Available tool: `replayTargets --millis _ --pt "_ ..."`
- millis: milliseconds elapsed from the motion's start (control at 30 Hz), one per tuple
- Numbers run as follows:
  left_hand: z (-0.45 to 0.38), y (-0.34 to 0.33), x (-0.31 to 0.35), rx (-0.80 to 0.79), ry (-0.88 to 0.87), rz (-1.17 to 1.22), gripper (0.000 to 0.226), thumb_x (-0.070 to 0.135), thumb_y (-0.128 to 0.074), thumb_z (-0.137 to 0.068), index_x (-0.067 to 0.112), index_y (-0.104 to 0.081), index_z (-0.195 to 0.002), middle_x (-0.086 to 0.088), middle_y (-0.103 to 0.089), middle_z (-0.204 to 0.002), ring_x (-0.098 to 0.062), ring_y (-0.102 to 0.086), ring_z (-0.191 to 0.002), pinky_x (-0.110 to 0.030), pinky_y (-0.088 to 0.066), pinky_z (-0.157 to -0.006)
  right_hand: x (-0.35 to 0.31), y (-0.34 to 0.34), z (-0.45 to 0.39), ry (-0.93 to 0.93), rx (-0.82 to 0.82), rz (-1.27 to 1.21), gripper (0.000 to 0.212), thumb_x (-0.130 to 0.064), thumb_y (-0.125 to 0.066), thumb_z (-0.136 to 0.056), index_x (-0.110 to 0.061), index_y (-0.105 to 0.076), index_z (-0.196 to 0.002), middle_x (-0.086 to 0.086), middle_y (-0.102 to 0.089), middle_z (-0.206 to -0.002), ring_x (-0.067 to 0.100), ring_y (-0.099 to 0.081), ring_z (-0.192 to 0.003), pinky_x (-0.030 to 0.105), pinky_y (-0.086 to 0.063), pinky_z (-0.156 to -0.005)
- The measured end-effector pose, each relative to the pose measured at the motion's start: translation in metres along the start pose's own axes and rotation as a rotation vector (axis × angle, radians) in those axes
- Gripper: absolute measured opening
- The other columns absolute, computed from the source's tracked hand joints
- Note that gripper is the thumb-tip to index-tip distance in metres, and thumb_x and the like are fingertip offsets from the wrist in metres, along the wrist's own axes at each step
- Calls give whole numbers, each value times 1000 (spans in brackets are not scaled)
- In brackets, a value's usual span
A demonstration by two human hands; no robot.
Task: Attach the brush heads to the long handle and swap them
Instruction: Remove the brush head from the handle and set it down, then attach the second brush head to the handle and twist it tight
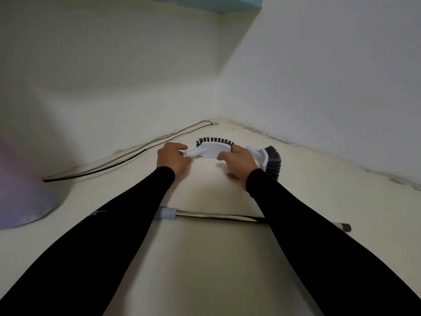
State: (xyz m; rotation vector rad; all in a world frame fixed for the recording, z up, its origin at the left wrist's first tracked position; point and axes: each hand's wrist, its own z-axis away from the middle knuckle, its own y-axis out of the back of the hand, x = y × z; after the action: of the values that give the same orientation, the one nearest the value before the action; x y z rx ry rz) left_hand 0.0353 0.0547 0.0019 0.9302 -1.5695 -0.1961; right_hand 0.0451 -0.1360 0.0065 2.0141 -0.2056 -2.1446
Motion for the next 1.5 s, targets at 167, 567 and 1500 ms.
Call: replayTargets --millis 167,567,1500 --pt "9 15 18 63 -51 -27 44 22 -72 -80 15 -64 -123 -8 -62 -128 -23 -57 -119 -28 -40 -103 -5 14 12 84 54 54 66 -25 -69 -90 -16 -48 -152 0 -58 -138 21 -61 -119 50 -54 -106" --pt "106 -32 99 -250 -333 55 36 27 -67 -85 21 -66 -120 1 -67 -118 -12 -61 -101 -22 -41 -89 4 83 75 218 318 48 39 -36 -77 -88 -24 -66 -123 -13 -64 -104 19 -66 -108 39 -54 -98" --pt "94 -86 116 -495 -148 215 39 -8 -43 -80 4 -75 -98 -24 -71 -99 -40 -65 -99 -45 -52 -89 40 93 44 112 211 343 62 -27 -81 -84 -13 -56 -138 7 -68 -132 30 -64 -120 27 -39 -85"
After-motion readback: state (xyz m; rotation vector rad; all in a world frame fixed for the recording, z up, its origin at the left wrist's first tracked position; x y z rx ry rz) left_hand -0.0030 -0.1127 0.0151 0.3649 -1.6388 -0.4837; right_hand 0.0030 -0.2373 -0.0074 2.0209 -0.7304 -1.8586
